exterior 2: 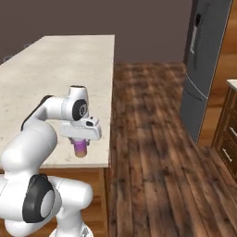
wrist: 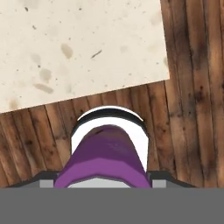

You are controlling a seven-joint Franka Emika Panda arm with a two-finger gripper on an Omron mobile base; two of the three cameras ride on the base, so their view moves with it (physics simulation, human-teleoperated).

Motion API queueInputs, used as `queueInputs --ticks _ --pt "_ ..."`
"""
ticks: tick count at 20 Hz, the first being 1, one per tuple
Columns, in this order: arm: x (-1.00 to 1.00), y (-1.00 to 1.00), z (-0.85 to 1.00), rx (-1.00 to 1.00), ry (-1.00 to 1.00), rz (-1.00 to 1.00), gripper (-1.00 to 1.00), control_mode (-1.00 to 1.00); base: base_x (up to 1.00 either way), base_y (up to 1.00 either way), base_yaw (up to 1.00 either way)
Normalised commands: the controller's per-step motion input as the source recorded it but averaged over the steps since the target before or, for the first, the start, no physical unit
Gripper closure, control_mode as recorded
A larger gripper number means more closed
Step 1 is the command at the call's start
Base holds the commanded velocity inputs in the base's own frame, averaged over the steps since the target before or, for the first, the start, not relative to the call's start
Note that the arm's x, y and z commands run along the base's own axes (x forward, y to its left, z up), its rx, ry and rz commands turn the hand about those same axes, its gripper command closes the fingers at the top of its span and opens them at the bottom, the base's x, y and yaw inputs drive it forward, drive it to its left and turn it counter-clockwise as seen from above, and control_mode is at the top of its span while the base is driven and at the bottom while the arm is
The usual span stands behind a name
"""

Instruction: Four empty soda cans are scattered around the kitchen. Gather all the cans and cluster them next to the stove for recycling.

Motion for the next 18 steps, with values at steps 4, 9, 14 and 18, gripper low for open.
queueInputs --ticks 4,9,14,18 --pt "0.0 0.0 0.0 0.0 0.0 0.0 1.0 1.0 0.0 -0.58 -0.34" --pt "0.0 0.0 0.0 0.0 0.0 0.0 1.0 1.0 0.0 -0.4 -0.4" --pt "0.0 0.0 0.0 0.0 0.0 0.0 1.0 1.0 0.0 -0.37 -0.4" --pt "0.0 0.0 0.0 0.0 0.0 0.0 1.0 1.0 0.0 -0.39 -0.39"
